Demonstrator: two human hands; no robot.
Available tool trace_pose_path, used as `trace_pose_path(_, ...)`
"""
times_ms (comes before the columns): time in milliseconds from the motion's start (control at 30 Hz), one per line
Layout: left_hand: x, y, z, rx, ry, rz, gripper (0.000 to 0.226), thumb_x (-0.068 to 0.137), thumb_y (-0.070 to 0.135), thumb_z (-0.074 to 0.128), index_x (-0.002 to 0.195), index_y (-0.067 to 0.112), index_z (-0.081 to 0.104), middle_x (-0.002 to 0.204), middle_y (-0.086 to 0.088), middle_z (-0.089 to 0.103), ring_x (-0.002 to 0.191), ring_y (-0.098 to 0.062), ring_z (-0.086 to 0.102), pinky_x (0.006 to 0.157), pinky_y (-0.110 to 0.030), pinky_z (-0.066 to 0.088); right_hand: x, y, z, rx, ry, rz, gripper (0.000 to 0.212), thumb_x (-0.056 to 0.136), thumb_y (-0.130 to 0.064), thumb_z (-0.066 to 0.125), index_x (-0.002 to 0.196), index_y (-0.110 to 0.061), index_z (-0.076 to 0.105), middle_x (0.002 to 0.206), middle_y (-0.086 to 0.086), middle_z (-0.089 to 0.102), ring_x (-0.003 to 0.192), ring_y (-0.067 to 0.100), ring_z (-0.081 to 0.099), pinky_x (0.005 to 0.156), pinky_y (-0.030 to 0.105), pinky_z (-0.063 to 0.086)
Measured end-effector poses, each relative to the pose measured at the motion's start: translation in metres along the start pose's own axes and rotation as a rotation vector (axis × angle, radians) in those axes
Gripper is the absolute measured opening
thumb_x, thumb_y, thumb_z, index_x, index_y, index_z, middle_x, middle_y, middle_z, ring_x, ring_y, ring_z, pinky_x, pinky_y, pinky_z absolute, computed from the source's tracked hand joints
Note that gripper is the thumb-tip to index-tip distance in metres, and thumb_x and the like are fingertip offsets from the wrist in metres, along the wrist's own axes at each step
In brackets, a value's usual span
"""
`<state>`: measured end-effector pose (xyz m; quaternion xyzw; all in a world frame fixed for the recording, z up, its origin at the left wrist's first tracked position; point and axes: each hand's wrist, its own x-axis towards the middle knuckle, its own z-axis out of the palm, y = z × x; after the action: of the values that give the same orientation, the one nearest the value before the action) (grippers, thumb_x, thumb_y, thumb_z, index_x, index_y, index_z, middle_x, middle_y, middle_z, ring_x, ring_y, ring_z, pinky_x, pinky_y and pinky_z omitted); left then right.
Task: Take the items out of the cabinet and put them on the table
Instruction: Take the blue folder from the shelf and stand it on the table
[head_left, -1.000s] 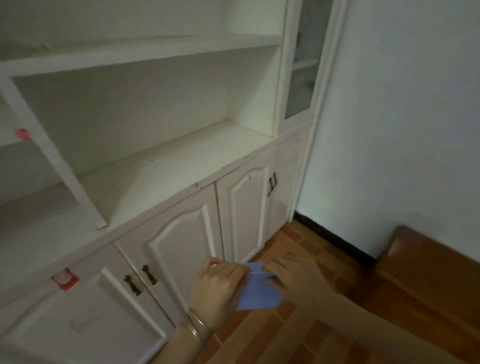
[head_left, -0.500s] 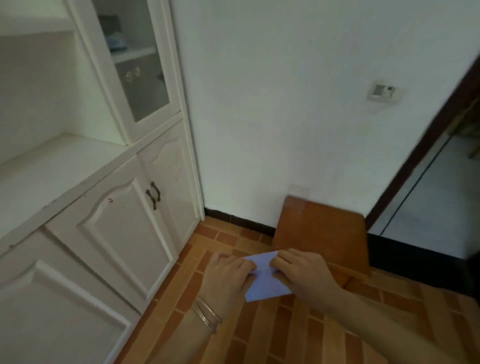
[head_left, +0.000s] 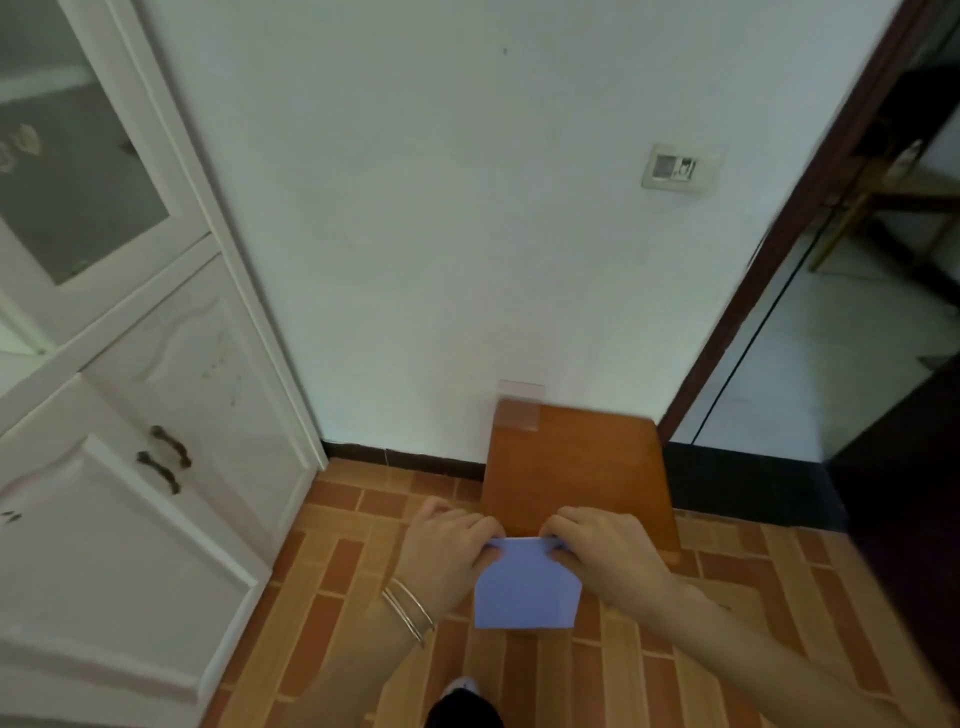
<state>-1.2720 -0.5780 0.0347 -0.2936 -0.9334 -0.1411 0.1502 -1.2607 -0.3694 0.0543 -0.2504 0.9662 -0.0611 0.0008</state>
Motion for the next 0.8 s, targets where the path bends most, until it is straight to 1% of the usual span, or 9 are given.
trace_pose_path(100,0.039,-0.037,0.013,-0.018,-0.019,0.023,0.007,0.063,0.032,0.067,0.062,0.031,0.06,0.054,0.017,0.059,0.047,-0.002,0.053,0.067,-0.019,0.031,0.048,0.018,-0.005,0.019,-0.044,0.051,0.013,0.089,-0.022,0.052,0.099,-0.024,0.06,0.094,-0.007,0.062,0.082,0.013,0.059,0.06,0.029,0.05)
trace_pose_path(167,0.064,-0.063,0.02,-0.034,-0.049,0.014,0.006,0.069,0.031,0.067,0.065,0.031,0.062,0.056,0.017,0.06,0.049,-0.002,0.054,0.067,-0.017,0.029,0.081,0.03,-0.006,0.013,-0.067,0.086,0.014,0.09,-0.02,0.05,0.1,-0.024,0.059,0.098,-0.007,0.061,0.085,0.014,0.058,0.064,0.03,0.049)
trace_pose_path(300,0.105,-0.102,0.036,-0.058,-0.061,0.013,0.019,0.075,0.031,0.046,0.068,0.03,0.064,0.059,0.014,0.062,0.052,-0.006,0.056,0.068,-0.022,0.026,0.134,0.053,0.0,-0.001,-0.088,0.137,0.012,0.09,-0.019,0.05,0.098,-0.024,0.058,0.097,-0.006,0.059,0.084,0.016,0.056,0.065,0.032,0.049)
trace_pose_path(400,0.132,-0.125,0.046,-0.061,-0.125,0.037,0.008,0.07,0.024,0.061,0.072,0.029,0.067,0.065,0.013,0.066,0.055,-0.008,0.059,0.068,-0.024,0.025,0.16,0.069,0.008,0.005,-0.083,0.178,0.009,0.091,-0.021,0.051,0.097,-0.024,0.058,0.094,-0.006,0.059,0.081,0.016,0.057,0.064,0.033,0.05)
trace_pose_path(467,0.141,-0.137,0.056,-0.072,-0.191,0.04,0.014,0.065,0.021,0.068,0.074,0.03,0.069,0.064,0.012,0.067,0.054,-0.008,0.06,0.067,-0.024,0.024,0.173,0.079,0.017,-0.007,-0.088,0.186,0.008,0.091,-0.022,0.051,0.095,-0.024,0.059,0.092,-0.006,0.06,0.079,0.015,0.057,0.06,0.031,0.05)
trace_pose_path(567,0.159,-0.15,0.071,-0.045,-0.228,0.037,0.02,0.061,0.019,0.081,0.074,0.031,0.07,0.061,0.013,0.066,0.051,-0.008,0.059,0.067,-0.023,0.024,0.19,0.094,0.027,0.011,-0.05,0.178,0.003,0.087,-0.019,0.059,0.086,-0.021,0.061,0.082,-0.004,0.062,0.068,0.017,0.058,0.042,0.021,0.032)
trace_pose_path(633,0.168,-0.156,0.086,-0.04,-0.236,0.018,0.028,0.055,0.018,0.087,0.073,0.03,0.07,0.059,0.012,0.065,0.051,-0.008,0.059,0.067,-0.024,0.024,0.199,0.105,0.035,0.002,-0.046,0.19,0.003,0.085,-0.02,0.064,0.082,-0.021,0.062,0.078,-0.005,0.063,0.063,0.016,0.058,0.04,0.016,0.019)
trace_pose_path(733,0.183,-0.164,0.109,-0.055,-0.229,0.009,0.025,0.059,0.018,0.085,0.074,0.031,0.07,0.06,0.012,0.065,0.052,-0.008,0.059,0.068,-0.023,0.026,0.214,0.122,0.047,0.011,-0.058,0.202,0.006,0.082,-0.02,0.067,0.079,-0.023,0.063,0.075,-0.006,0.063,0.06,0.014,0.058,0.04,0.014,0.014)
trace_pose_path(800,0.192,-0.171,0.128,-0.077,-0.214,0.003,0.023,0.062,0.016,0.082,0.075,0.03,0.071,0.063,0.012,0.066,0.053,-0.008,0.06,0.068,-0.023,0.033,0.222,0.134,0.054,0.022,-0.092,0.215,0.015,0.073,-0.019,0.076,0.072,-0.024,0.061,0.067,-0.006,0.061,0.052,0.012,0.055,0.041,0.012,0.008)
